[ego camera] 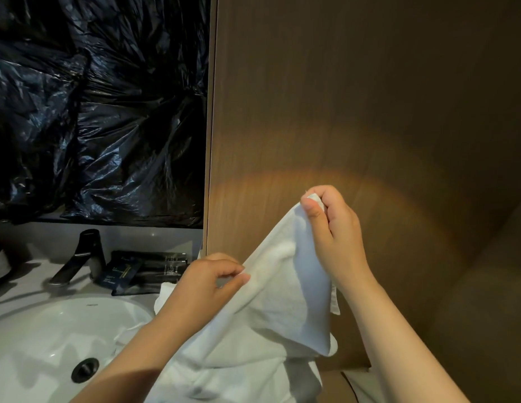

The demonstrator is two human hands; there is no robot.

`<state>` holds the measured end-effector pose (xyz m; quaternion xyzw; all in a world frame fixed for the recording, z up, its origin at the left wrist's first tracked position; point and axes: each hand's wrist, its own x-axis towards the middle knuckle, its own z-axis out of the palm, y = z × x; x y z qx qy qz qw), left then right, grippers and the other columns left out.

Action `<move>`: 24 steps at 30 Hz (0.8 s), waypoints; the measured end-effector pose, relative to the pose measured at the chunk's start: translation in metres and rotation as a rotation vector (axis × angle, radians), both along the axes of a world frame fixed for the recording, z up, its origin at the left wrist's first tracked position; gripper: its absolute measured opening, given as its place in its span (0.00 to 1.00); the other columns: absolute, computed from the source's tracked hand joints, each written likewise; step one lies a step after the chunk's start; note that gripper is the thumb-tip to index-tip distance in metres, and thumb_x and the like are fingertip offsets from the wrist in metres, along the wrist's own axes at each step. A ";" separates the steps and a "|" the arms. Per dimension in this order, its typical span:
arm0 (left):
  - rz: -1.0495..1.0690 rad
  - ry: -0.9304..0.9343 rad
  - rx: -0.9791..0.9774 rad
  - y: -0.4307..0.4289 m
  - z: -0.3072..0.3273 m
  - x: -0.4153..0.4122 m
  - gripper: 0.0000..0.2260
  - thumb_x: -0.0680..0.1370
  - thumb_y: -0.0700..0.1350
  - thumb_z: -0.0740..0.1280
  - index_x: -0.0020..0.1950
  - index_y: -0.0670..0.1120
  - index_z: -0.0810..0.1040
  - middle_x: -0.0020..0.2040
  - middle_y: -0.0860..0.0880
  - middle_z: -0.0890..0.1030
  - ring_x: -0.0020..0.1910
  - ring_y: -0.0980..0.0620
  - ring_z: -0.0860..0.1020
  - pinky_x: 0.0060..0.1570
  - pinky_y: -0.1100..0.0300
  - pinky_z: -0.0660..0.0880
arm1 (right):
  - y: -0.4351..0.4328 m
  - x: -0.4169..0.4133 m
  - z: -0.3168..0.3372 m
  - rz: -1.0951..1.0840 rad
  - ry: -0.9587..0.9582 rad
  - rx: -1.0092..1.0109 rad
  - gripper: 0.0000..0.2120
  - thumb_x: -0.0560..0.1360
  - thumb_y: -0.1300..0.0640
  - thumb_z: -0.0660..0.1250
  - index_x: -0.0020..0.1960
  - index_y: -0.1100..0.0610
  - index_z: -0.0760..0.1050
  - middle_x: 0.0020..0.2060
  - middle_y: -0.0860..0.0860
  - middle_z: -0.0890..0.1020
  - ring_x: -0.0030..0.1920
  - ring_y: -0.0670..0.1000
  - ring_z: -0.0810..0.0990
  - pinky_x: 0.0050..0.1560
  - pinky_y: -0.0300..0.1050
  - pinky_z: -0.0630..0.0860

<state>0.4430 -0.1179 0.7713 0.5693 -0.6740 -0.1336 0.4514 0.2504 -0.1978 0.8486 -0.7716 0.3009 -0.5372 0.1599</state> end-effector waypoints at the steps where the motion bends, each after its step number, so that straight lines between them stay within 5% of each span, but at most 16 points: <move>1: 0.004 0.010 0.002 -0.002 -0.002 0.001 0.04 0.75 0.43 0.71 0.45 0.47 0.86 0.43 0.58 0.81 0.46 0.64 0.78 0.48 0.71 0.73 | -0.002 -0.001 0.005 0.001 0.011 -0.016 0.06 0.81 0.52 0.58 0.47 0.48 0.72 0.41 0.37 0.76 0.45 0.42 0.77 0.43 0.28 0.71; 7: 0.105 0.047 -0.140 -0.013 0.007 0.006 0.03 0.75 0.39 0.72 0.44 0.46 0.86 0.40 0.59 0.80 0.44 0.62 0.78 0.44 0.72 0.73 | -0.013 -0.008 0.031 -0.055 0.079 -0.131 0.07 0.82 0.51 0.58 0.48 0.50 0.73 0.42 0.38 0.76 0.45 0.44 0.77 0.43 0.33 0.73; 12: 0.092 0.030 -0.187 -0.020 0.038 0.014 0.04 0.77 0.45 0.68 0.47 0.50 0.83 0.42 0.59 0.79 0.45 0.60 0.77 0.44 0.67 0.74 | -0.021 -0.012 0.062 -0.153 0.045 -0.191 0.07 0.81 0.50 0.59 0.49 0.50 0.72 0.42 0.38 0.76 0.45 0.40 0.77 0.42 0.26 0.72; 15: 0.035 0.031 -0.151 -0.023 0.049 0.013 0.03 0.76 0.44 0.70 0.47 0.51 0.83 0.42 0.59 0.80 0.44 0.61 0.77 0.42 0.69 0.73 | -0.021 -0.011 0.090 -0.178 0.031 -0.227 0.05 0.82 0.51 0.60 0.49 0.50 0.72 0.42 0.37 0.75 0.45 0.37 0.76 0.41 0.24 0.71; 20: 0.052 0.078 -0.031 -0.024 0.037 0.019 0.04 0.74 0.47 0.72 0.44 0.49 0.85 0.38 0.53 0.81 0.38 0.56 0.78 0.43 0.55 0.77 | -0.019 -0.009 0.121 -0.190 0.063 -0.282 0.05 0.82 0.50 0.60 0.49 0.50 0.72 0.42 0.37 0.75 0.44 0.38 0.77 0.41 0.25 0.71; 24: 0.072 0.057 0.071 -0.027 0.030 0.033 0.07 0.74 0.52 0.71 0.40 0.50 0.85 0.36 0.49 0.80 0.35 0.55 0.77 0.40 0.57 0.77 | -0.024 -0.016 0.123 -0.213 0.067 -0.273 0.05 0.82 0.50 0.60 0.49 0.50 0.72 0.42 0.36 0.75 0.44 0.38 0.77 0.41 0.23 0.70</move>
